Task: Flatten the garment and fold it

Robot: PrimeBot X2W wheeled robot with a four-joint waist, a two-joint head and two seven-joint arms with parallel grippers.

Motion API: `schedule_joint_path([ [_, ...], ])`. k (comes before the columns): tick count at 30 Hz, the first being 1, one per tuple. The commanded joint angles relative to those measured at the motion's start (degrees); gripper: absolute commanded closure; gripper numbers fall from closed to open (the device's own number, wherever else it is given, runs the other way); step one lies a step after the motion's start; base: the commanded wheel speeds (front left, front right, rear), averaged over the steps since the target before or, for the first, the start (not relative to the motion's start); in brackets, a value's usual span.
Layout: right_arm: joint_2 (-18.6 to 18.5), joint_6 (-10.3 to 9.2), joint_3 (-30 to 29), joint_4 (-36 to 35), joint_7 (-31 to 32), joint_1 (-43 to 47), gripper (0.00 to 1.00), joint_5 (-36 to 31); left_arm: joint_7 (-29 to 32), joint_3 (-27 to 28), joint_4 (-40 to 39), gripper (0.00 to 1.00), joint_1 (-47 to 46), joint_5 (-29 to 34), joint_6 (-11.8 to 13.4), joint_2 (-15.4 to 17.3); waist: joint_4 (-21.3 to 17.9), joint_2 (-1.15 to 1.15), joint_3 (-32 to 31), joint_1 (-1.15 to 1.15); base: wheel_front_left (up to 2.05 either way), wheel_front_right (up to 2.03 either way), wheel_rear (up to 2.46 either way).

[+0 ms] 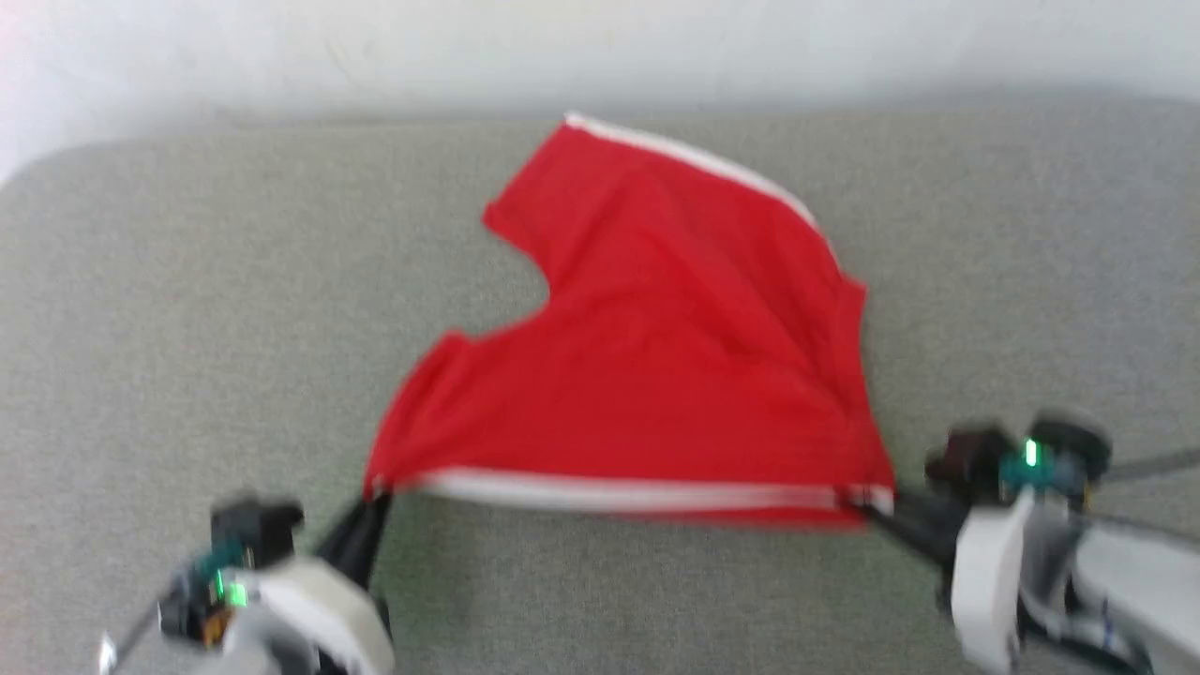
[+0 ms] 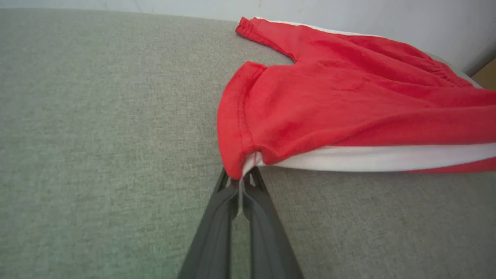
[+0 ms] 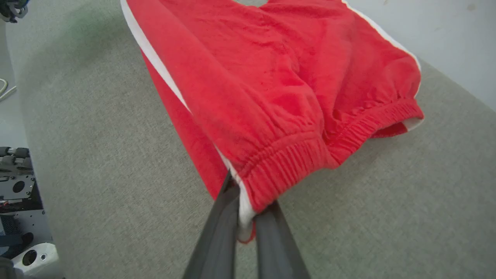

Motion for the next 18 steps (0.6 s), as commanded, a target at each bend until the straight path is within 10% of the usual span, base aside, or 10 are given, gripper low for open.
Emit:
schedule_joint_path([
  [1, -0.89, -0.13, 0.06, -0.15, 0.25, 1.76, 1.0, 0.08, 0.08, 0.17, -0.3, 1.0, 1.61, -0.51, 0.97, 0.88, 0.08, 0.0, -3.82, 0.02, 0.0, 0.0, 0.0],
  [18, -1.98, -0.13, -10.53, -6.67, -0.27, 21.13, 1.0, -2.49, 1.56, -0.51, -9.56, 1.0, 9.84, -0.23, 6.39, 4.74, 2.29, 0.0, -8.18, 0.02, 0.0, 0.0, 0.0],
])
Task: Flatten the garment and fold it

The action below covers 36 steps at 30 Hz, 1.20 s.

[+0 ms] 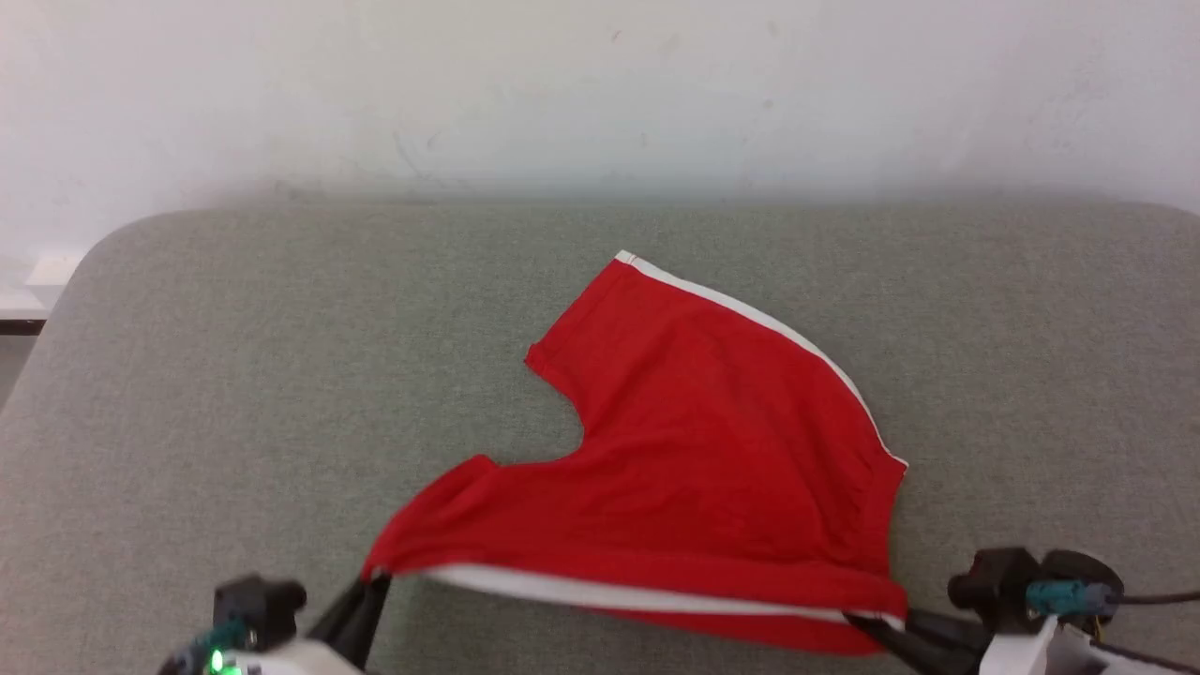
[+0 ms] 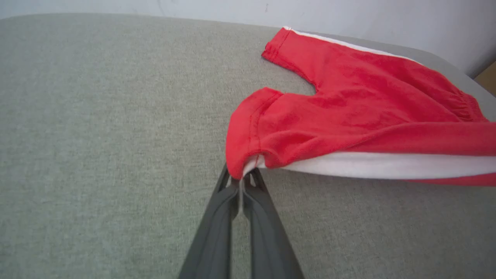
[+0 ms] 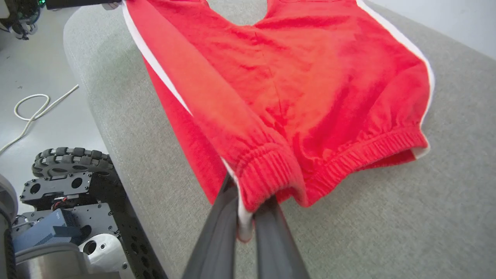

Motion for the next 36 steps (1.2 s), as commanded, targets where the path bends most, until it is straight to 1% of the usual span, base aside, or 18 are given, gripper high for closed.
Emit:
schedule_joint_path([
  [1, 0.66, -0.13, -2.39, -0.27, 0.14, 0.96, 1.0, -1.07, -0.05, 0.99, -0.17, 1.0, -3.72, 1.05, 0.17, 0.97, -0.46, -0.01, 0.2, 0.01, 0.0, 0.0, 0.0],
  [4, 2.11, -0.13, -6.66, -0.77, 0.62, 1.37, 1.0, -2.14, 1.18, 0.53, 0.44, 1.0, -8.75, 2.62, -1.21, 0.53, -1.42, -0.01, 1.01, 0.01, 0.0, 0.0, 0.0],
  [9, 4.3, -0.13, -13.61, -0.99, 1.25, 1.55, 1.0, -4.66, 3.68, -0.48, 3.67, 1.0, -18.81, 4.9, -4.41, -1.62, -3.42, -0.01, 4.35, 0.01, 0.0, 0.0, 0.0],
  [16, 8.7, -0.13, -21.36, -0.39, 3.47, -0.19, 1.0, -9.22, 7.13, -1.03, 12.45, 1.0, -33.71, 6.54, -9.32, -5.47, -6.27, -0.01, 12.12, 0.01, 0.0, 0.0, 0.0],
  [19, 11.37, -0.13, -24.04, 0.9, 4.51, -2.19, 1.0, -11.32, 8.99, -2.03, 17.25, 1.0, -39.88, 7.95, -11.31, -6.89, -7.58, -0.01, 15.65, 0.01, 0.0, 0.0, 0.0],
  [22, 13.7, -0.13, -25.42, 2.45, 5.87, -4.9, 1.0, -13.57, 9.97, -3.01, 22.55, 1.0, -45.46, 9.33, -13.3, -8.44, -8.89, -0.01, 18.5, 0.01, 0.0, 0.0, 0.0],
  [27, 16.81, -0.13, -27.26, 5.7, 7.25, -9.24, 1.0, -16.17, 9.84, -3.6, 31.34, 1.0, -52.83, 10.69, -15.22, -10.67, -11.18, -0.01, 21.86, 0.01, 0.0, 0.0, 0.0],
  [32, 18.96, -0.13, -27.45, 8.8, 8.89, -11.86, 1.0, -18.0, 10.22, -4.68, 38.71, 1.0, -56.89, 10.58, -17.13, -12.6, -13.14, -0.01, 24.17, 0.01, 0.0, 0.0, 0.0],
  [33, 18.96, -0.13, -27.45, 8.8, 8.89, -11.86, 1.0, -18.0, 10.22, -4.68, 38.71, 1.0, -56.89, 10.58, -17.13, -12.6, -13.14, -0.01, 24.17, 0.01, 0.0, 0.0, 0.0],
  [36, 19.99, -0.13, -26.6, 9.9, 9.59, -12.77, 1.0, -18.16, 11.35, -6.12, 42.99, 1.0, -58.06, 10.81, -17.84, -13.41, -13.93, -0.01, 25.02, 0.01, 0.0, 0.0, 0.0],
])
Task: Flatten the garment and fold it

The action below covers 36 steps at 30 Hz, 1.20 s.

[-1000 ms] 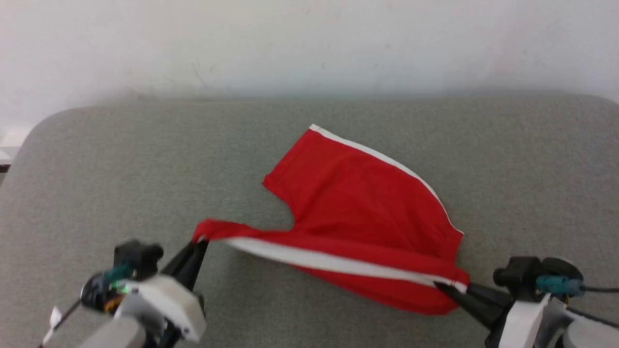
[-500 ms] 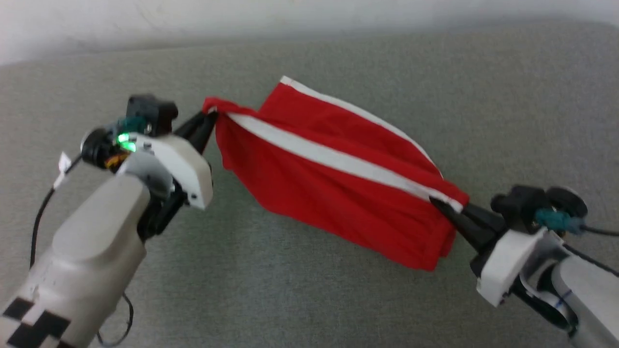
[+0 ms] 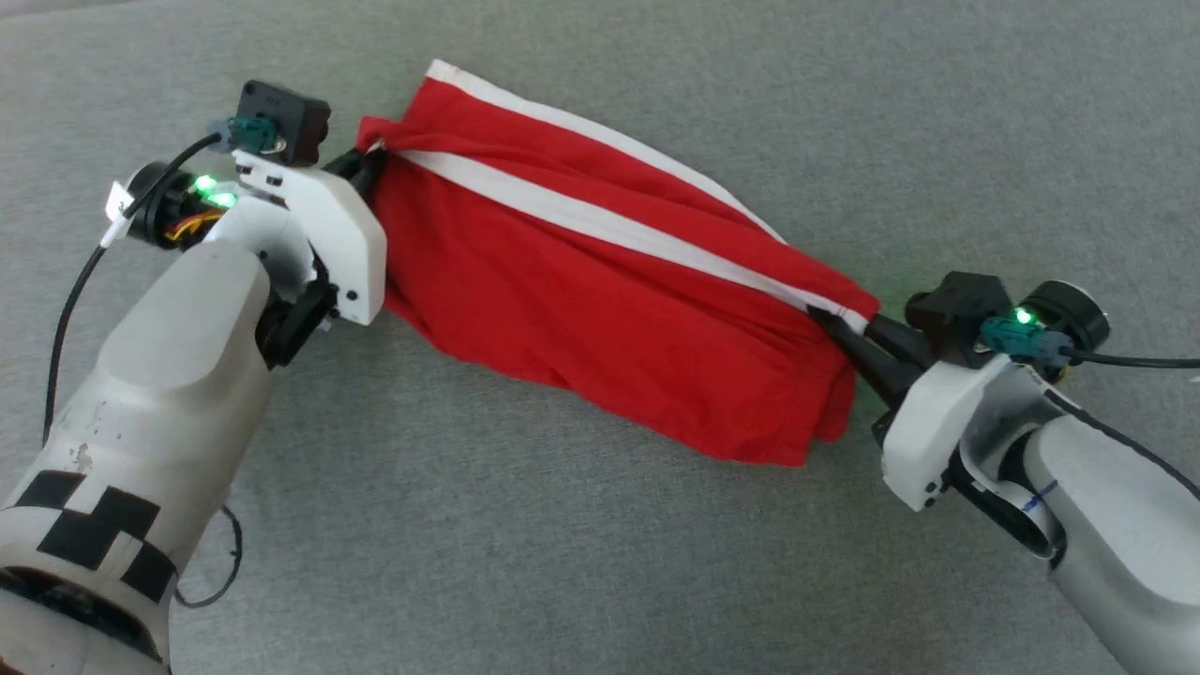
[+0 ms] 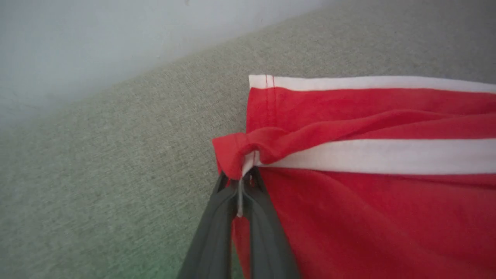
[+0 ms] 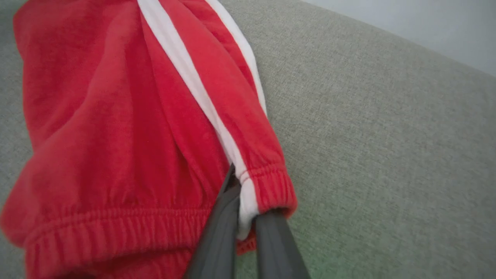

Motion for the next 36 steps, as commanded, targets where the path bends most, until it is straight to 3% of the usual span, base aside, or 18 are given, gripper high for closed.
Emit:
schedule_joint_path([
  [1, 0.51, -0.12, 0.33, 0.46, 0.28, -0.85, 1.0, -0.31, 0.35, -0.31, 1.74, 1.0, -0.78, 0.13, -0.26, -0.05, -2.57, 0.0, 2.46, -0.01, 0.0, 0.0, 0.0],
  [5, 1.7, -0.12, 1.18, 1.17, -0.34, -1.38, 1.0, -0.13, 1.87, -1.8, 6.22, 1.0, -0.69, -0.67, -0.78, -0.75, -3.2, 0.0, 2.49, -0.01, 0.0, 0.0, 0.0],
  [6, 1.94, -0.12, 1.18, 1.27, -0.75, -1.35, 0.93, 0.03, 1.94, -2.08, 6.91, 1.0, -0.49, -1.03, -0.86, -0.91, -3.25, 0.0, 2.27, -0.01, 0.0, 0.0, 0.0],
  [7, 2.05, -0.12, 1.1, 1.32, -1.22, -1.29, 0.64, 0.02, 1.87, -2.33, 7.49, 1.0, -0.29, -1.39, -0.92, -1.03, -3.22, 0.0, 1.95, -0.01, 0.0, 0.0, 0.0],
  [8, 2.06, -0.12, 0.83, 1.33, -1.67, -1.19, 0.08, -0.12, 1.63, -2.66, 7.95, 1.0, -0.14, -1.61, -0.96, -1.13, -3.1, 0.0, 1.51, -0.01, 0.0, 0.0, 0.0],
  [9, 2.04, -0.12, 0.31, 1.2, -2.15, -0.98, 0.0, -0.29, 1.21, -3.05, 8.27, 1.0, -0.08, -1.69, -0.99, -1.23, -2.88, 0.0, 0.98, -0.01, 0.0, 0.0, 0.0],
  [10, 1.94, -0.12, -0.2, 0.83, -2.59, -0.67, 0.0, -0.53, 1.08, -3.56, 8.32, 0.91, 0.1, -1.94, -1.0, -1.47, -2.59, 0.0, 0.31, -0.01, 0.0, 0.0, 0.0],
  [12, 1.35, -0.12, -1.3, -0.44, -2.9, 0.33, 0.0, -1.2, 0.28, -4.47, 7.87, 0.0, -0.04, -2.42, -1.02, -1.64, -1.87, 0.0, -1.19, -0.01, 0.0, 0.0, 0.0],
  [19, -1.44, -0.12, -8.75, -10.35, -1.68, 7.1, 0.0, -4.38, -2.79, -7.05, 5.27, 0.0, -3.03, -3.33, -1.03, -0.51, 0.85, 0.0, -6.99, -0.01, 0.0, 0.0, 0.0],
  [24, -1.37, -0.12, -15.45, -17.61, 0.43, 12.44, 0.0, -7.48, -0.42, -9.6, 2.12, 0.0, -6.22, -4.25, -1.04, 1.47, 1.83, 0.0, -9.5, -0.01, 0.0, 0.0, 0.0],
  [27, -0.24, -0.12, -17.92, -20.76, 1.4, 14.85, 0.0, -9.14, 4.65, -11.75, 0.24, 0.0, -7.79, -5.82, -1.04, 2.73, 1.97, 0.0, -9.98, -0.01, 0.0, 0.0, 0.0],
  [36, 3.04, -0.12, -18.75, -22.99, 2.84, 17.73, 0.0, -11.2, 28.04, -20.46, -6.96, 0.0, -9.34, -14.94, -1.04, 6.21, 0.54, 0.0, -8.9, -0.01, 0.0, 0.0, 0.0],
])
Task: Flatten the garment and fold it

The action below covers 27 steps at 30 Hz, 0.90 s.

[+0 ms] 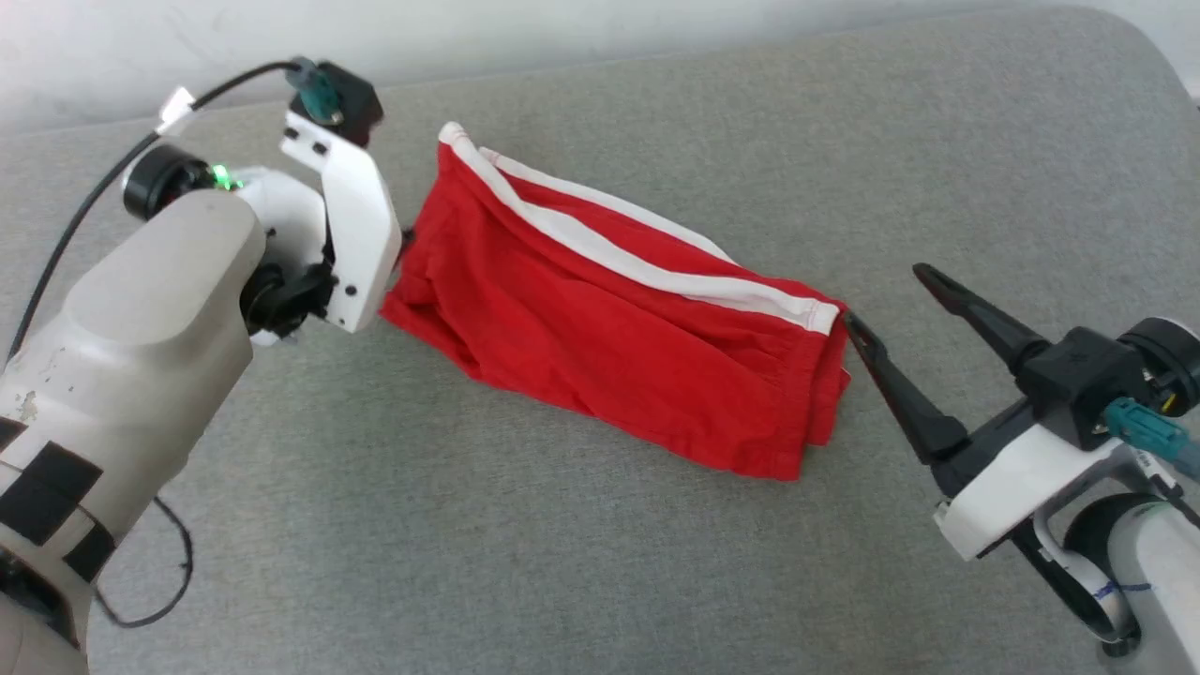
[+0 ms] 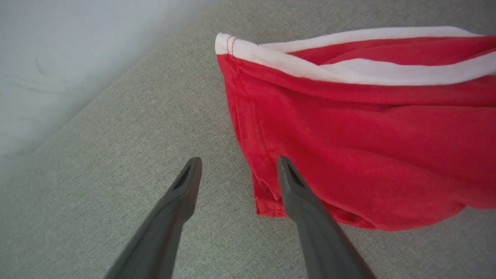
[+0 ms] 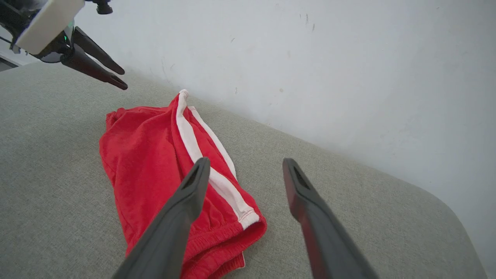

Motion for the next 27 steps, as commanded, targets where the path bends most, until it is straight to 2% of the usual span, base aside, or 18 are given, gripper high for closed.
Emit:
schedule_joint_path([
  [1, 0.68, -0.12, 0.12, 0.13, -0.02, 0.51, 0.0, -0.62, 2.06, -0.97, -0.77, 0.0, -0.69, -1.59, -0.37, 0.32, -1.02, -0.01, 0.95, 0.0, 0.0, 0.0, 0.0],
  [14, 0.67, -0.12, 4.96, 4.23, -0.6, -3.01, 0.0, -0.14, 11.92, -5.71, 3.89, 0.0, 5.57, -3.98, -0.37, -0.85, -4.88, -0.01, 2.47, 0.0, 0.0, 0.0, 0.0],
  [15, 0.22, -0.12, 5.25, 4.35, -0.45, -3.44, 0.0, -0.02, 12.23, -5.85, 3.61, 0.55, 5.98, -4.04, -0.37, -0.87, -4.92, -0.01, 2.32, 0.0, 0.0, 0.0, 0.0],
  [16, -0.4, -0.12, 5.55, 4.37, -0.18, -3.99, 0.0, 0.11, 11.92, -5.92, 3.27, 1.0, 6.15, -4.22, -0.37, -0.84, -4.87, -0.01, 2.15, 0.0, 0.0, 0.0, 0.0],
  [23, -6.71, -0.12, 8.69, 2.98, 4.78, -11.41, 0.0, 3.85, 9.29, -6.27, 1.05, 1.0, 4.56, -4.39, -0.37, -0.3, -3.67, -0.01, 0.2, 0.0, 0.0, 0.0, 0.0],
  [27, -11.89, -0.12, 15.44, 2.48, 14.54, -16.76, 0.0, 11.36, 8.16, -6.43, -0.62, 1.0, 4.47, -4.74, -0.37, -0.38, -2.77, -0.01, -0.83, 0.0, 0.0, 0.0, 0.0],
])
